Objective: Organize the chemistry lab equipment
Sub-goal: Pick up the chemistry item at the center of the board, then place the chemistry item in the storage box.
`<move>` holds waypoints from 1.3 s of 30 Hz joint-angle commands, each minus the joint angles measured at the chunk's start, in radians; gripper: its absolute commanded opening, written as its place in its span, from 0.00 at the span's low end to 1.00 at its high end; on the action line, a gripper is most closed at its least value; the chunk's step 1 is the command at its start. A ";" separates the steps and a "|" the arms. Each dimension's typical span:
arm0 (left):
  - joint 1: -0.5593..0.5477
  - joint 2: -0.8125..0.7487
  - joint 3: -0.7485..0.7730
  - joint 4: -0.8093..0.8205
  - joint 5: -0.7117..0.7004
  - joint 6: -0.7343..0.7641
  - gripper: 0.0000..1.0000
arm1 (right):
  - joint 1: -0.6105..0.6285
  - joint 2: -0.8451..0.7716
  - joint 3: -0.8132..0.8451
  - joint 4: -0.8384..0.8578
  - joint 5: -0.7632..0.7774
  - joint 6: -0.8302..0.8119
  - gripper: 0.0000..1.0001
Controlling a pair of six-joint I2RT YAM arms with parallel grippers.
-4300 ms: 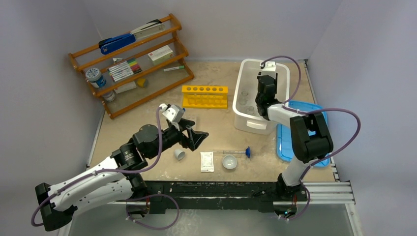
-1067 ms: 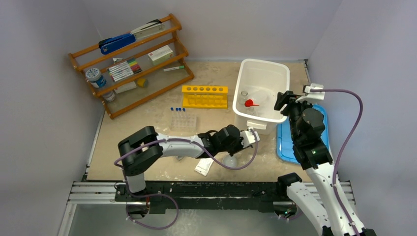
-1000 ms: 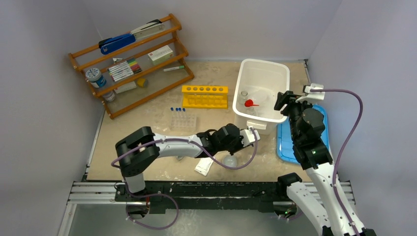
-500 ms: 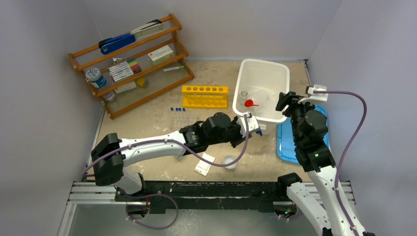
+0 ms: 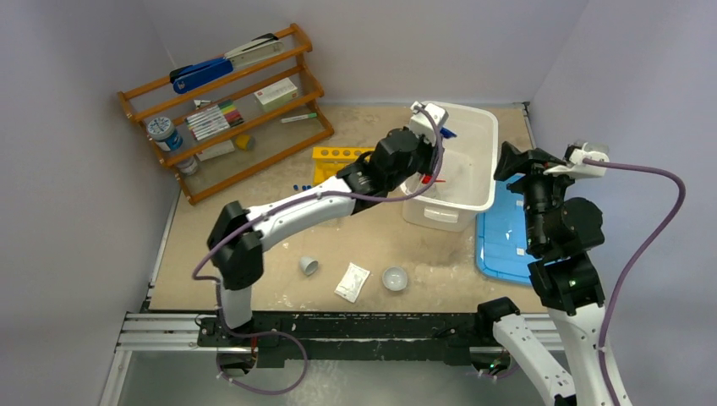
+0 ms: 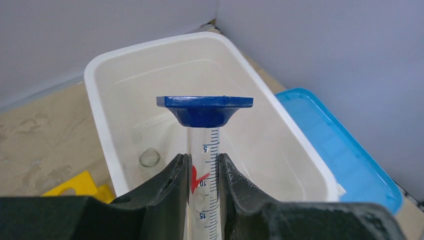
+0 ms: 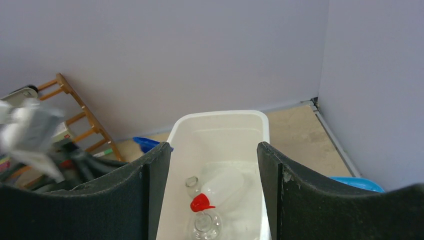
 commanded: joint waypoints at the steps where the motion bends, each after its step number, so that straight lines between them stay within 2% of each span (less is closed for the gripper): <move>1: 0.030 0.173 0.174 0.015 -0.118 -0.150 0.13 | -0.001 -0.005 0.051 -0.018 0.020 -0.005 0.66; 5: 0.037 0.352 0.412 -0.049 -0.148 -0.192 0.13 | -0.001 -0.010 0.041 -0.029 0.000 0.007 0.66; 9: 0.059 0.470 0.520 -0.075 -0.203 -0.250 0.14 | -0.002 -0.014 0.032 -0.041 -0.011 0.009 0.66; 16: 0.090 0.559 0.508 -0.076 -0.310 -0.387 0.14 | -0.001 -0.029 -0.001 -0.049 0.002 -0.002 0.66; 21: 0.101 0.603 0.523 -0.091 -0.357 -0.388 0.14 | -0.001 -0.022 -0.005 -0.050 0.006 -0.014 0.66; 28: 0.167 0.648 0.481 -0.057 -0.206 -0.421 0.14 | -0.002 -0.023 -0.020 -0.052 0.008 -0.022 0.66; 33: 0.176 0.650 0.454 -0.048 -0.184 -0.410 0.15 | -0.001 -0.016 -0.026 -0.040 -0.003 -0.013 0.66; 39: 0.176 0.638 0.453 -0.037 -0.130 -0.401 0.26 | -0.001 -0.006 -0.026 -0.034 -0.017 -0.002 0.66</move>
